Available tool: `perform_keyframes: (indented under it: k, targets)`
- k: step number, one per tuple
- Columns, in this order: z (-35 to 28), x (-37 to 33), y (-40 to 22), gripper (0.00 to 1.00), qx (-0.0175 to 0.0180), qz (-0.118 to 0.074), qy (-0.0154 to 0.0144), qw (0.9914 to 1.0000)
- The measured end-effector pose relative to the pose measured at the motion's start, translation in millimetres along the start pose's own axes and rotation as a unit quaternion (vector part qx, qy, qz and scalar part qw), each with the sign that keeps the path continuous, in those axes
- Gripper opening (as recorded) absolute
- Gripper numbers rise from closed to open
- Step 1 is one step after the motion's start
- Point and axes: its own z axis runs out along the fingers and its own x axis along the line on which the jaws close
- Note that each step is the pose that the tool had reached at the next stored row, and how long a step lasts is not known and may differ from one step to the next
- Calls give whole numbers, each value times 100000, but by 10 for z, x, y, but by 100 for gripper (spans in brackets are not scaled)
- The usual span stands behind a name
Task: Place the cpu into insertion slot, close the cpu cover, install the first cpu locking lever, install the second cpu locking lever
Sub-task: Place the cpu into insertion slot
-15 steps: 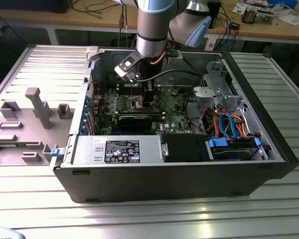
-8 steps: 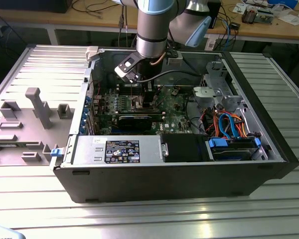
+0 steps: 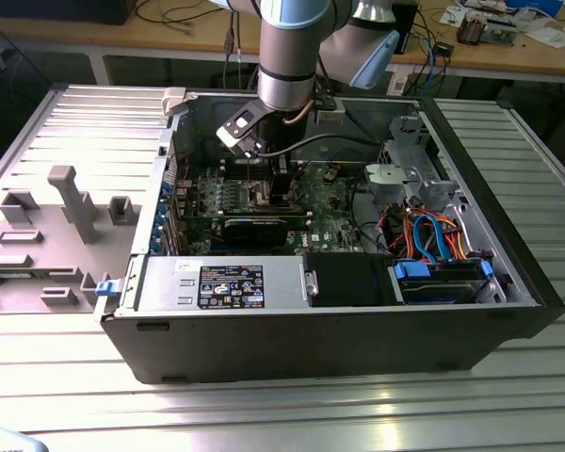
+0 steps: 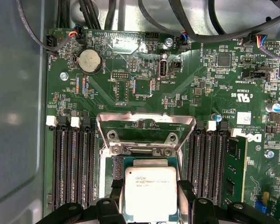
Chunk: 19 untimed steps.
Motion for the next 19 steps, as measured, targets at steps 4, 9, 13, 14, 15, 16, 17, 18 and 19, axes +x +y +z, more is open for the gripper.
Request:
perform_keyframes:
  k: [4,9,13,14,15,16,17,18,19]
  targets:
    - [8,4,-8,55,7,-3,-11,100000]
    - [43,5,-17,55,8,-9,-10,100000]
    - [45,6,-17,55,9,-10,-12,100000]
    - [45,6,-17,55,7,-9,-11,100000]
    - [46,6,-17,55,11,-8,-11,100000]
    - [46,6,-18,55,7,-6,-12,100000]
    - [47,7,-20,55,8,4,-11,100000]
    - [48,9,-23,55,0,4,-4,100000]
    - [50,15,-34,55,3,-2,0,100000]
